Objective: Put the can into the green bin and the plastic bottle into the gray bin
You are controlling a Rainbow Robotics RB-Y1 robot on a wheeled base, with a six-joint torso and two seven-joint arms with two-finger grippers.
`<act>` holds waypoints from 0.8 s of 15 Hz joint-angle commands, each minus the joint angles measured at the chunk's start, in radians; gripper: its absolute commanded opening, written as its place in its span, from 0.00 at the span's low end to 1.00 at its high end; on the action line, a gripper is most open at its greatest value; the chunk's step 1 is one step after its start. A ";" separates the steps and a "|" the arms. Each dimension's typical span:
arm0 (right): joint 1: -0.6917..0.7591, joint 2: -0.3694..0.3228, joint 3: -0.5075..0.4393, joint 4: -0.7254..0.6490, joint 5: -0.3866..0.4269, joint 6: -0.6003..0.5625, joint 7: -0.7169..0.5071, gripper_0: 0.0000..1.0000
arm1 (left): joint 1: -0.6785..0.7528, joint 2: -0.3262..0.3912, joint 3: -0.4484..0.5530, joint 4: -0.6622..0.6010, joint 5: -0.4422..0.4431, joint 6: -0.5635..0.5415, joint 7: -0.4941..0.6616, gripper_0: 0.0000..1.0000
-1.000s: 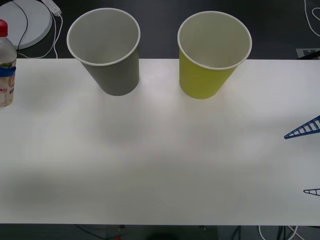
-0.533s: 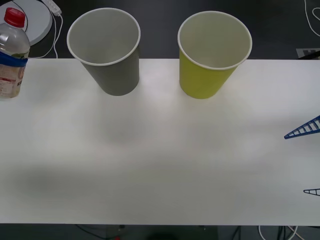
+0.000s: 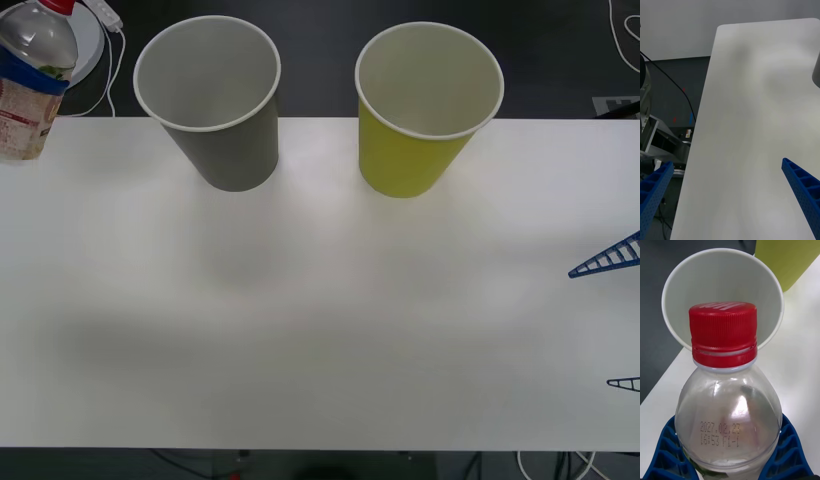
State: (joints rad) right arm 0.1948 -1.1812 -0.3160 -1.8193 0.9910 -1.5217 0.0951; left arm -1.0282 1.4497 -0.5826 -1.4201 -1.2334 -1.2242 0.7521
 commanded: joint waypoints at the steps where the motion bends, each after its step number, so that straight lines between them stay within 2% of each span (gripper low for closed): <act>1: 0.000 0.000 0.000 0.000 0.000 0.000 0.000 1.00 | -0.211 -0.034 -0.187 0.084 0.008 -0.043 0.006 0.00; 4: 0.000 0.000 0.000 0.000 0.000 0.000 0.000 1.00 | -0.415 -0.107 -0.372 0.247 0.058 -0.107 -0.016 0.00; 7: 0.000 0.000 0.000 0.000 0.000 0.000 0.000 1.00 | -0.572 -0.181 -0.539 0.348 0.080 -0.112 -0.042 0.00; 9: 0.000 0.000 0.000 0.000 0.000 0.000 0.000 1.00 | -0.641 -0.239 -0.605 0.408 0.077 -0.112 -0.062 0.00; 12: 0.000 0.000 0.000 0.000 0.000 0.000 0.000 1.00 | -0.696 -0.324 -0.640 0.487 0.064 -0.113 -0.083 0.00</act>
State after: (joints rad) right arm 0.1948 -1.1812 -0.3160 -1.8193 0.9910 -1.5217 0.0951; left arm -1.7145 1.1450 -1.2182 -0.9507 -1.1658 -1.3378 0.6739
